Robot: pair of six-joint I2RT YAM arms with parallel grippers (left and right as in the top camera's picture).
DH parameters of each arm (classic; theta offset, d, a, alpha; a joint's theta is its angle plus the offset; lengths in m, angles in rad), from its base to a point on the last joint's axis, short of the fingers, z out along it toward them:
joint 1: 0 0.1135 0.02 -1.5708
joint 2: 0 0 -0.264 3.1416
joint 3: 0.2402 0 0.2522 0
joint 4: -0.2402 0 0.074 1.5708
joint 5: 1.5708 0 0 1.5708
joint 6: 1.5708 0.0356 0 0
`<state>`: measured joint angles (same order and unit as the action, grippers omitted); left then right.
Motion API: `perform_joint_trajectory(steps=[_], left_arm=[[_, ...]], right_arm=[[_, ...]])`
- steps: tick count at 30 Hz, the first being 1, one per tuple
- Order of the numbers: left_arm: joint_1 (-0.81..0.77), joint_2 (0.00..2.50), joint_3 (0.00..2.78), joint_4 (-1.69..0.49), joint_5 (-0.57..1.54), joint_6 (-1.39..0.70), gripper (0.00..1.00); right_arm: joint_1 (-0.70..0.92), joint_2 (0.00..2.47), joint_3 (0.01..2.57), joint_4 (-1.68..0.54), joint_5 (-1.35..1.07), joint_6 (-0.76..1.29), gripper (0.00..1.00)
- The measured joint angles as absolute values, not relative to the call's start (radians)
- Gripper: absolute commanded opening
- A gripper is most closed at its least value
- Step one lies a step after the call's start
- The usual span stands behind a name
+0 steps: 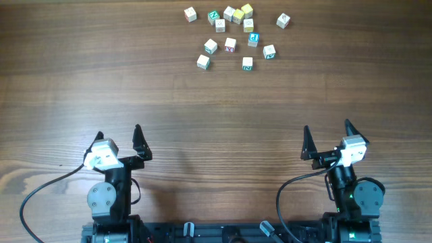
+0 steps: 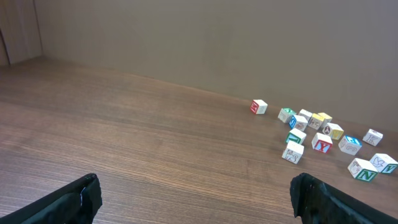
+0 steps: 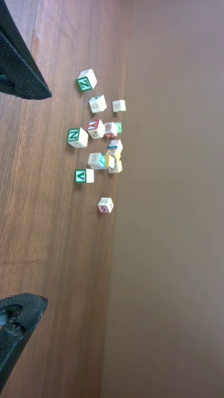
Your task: Form a tower
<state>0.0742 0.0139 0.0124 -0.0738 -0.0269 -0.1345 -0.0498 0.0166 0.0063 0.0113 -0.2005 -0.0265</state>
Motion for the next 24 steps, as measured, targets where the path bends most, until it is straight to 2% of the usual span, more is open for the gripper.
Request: perform_joint_trajectory(steps=[24], left_arm=[[0.074,0.014,0.012,-0.052,-0.044,-0.131,1.0]], right_arm=[[-0.05,0.018,0.006,0.011,-0.2,-0.027,1.0]])
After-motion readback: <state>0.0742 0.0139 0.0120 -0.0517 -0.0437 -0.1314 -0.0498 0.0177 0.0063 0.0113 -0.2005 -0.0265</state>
